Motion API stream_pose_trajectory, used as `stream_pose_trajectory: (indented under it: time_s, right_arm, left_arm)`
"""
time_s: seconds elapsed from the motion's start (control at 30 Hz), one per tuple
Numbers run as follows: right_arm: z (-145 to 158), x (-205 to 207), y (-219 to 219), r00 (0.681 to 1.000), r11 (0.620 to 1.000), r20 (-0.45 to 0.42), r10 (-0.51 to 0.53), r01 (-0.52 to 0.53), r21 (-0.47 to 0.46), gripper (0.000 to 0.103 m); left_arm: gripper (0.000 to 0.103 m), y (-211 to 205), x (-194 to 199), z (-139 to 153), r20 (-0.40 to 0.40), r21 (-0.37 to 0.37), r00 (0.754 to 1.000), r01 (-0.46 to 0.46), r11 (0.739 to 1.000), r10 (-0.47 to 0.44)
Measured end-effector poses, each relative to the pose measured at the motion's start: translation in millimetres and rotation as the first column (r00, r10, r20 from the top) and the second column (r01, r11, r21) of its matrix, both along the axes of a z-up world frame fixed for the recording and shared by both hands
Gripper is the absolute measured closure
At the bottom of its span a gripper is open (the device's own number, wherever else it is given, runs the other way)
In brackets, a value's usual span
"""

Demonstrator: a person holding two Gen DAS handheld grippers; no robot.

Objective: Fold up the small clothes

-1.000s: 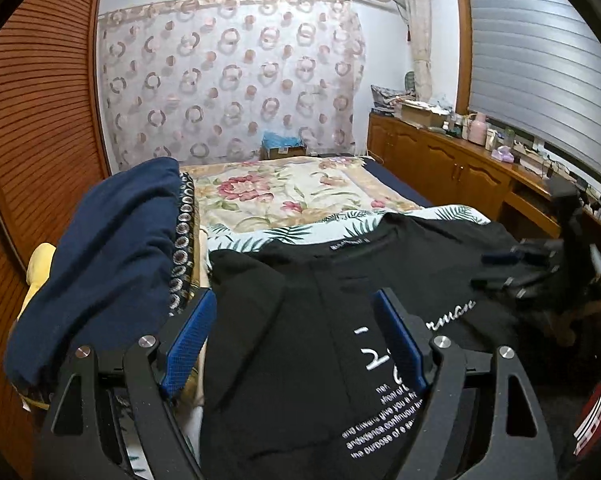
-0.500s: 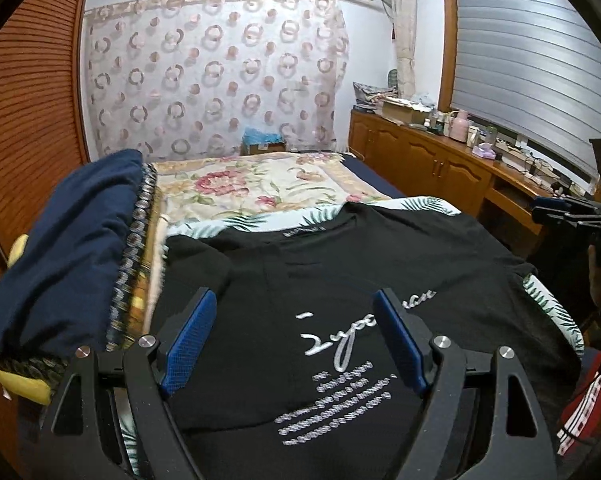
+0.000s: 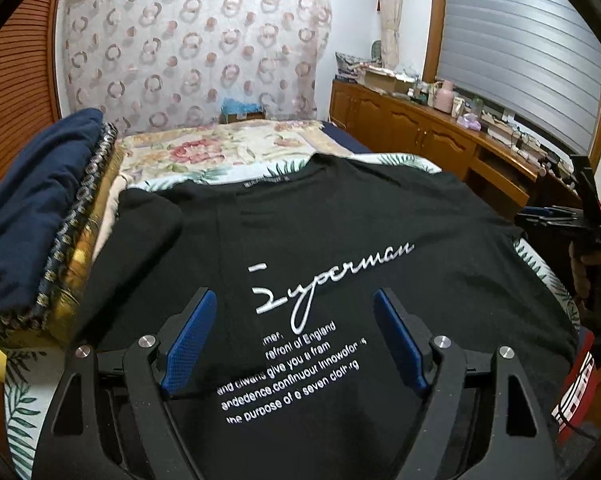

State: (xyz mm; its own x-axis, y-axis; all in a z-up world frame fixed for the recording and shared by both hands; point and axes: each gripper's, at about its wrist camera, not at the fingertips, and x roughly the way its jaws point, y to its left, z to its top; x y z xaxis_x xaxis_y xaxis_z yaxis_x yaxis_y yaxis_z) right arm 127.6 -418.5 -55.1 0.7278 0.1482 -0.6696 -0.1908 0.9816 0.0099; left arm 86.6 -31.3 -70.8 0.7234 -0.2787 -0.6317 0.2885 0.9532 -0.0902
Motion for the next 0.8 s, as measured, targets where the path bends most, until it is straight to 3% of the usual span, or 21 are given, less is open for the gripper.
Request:
stream_pose_trajectory:
  time_s: [0.43, 0.6, 0.7, 0.8]
  right_arm:
    - [-7, 29, -33, 0.994, 0.994, -0.104, -0.023, 0.034, 0.108, 0.039]
    - [-7, 27, -34, 0.993, 0.992, -0.114, -0.022, 0.036, 0.121, 0.044]
    - [-8, 25, -37, 0.994, 0.99, -0.112, -0.012, 0.027, 0.137, 0.051]
    - [-6, 21, -34, 0.996, 0.994, -0.089, -0.014, 0.024, 0.108, 0.066]
  left_arm:
    - [0.022, -13, 10, -20, -0.104, 0.043, 0.994, 0.039, 0.998, -0.034]
    - [0.022, -12, 14, -25, -0.139, 0.055, 0.99, 0.042, 0.998, -0.034]
    - [0.022, -14, 17, -30, -0.171, 0.067, 0.985, 0.047, 0.997, -0.035]
    - [0.02, -16, 18, -31, -0.175, 0.08, 0.984, 0.05, 0.995, -0.036]
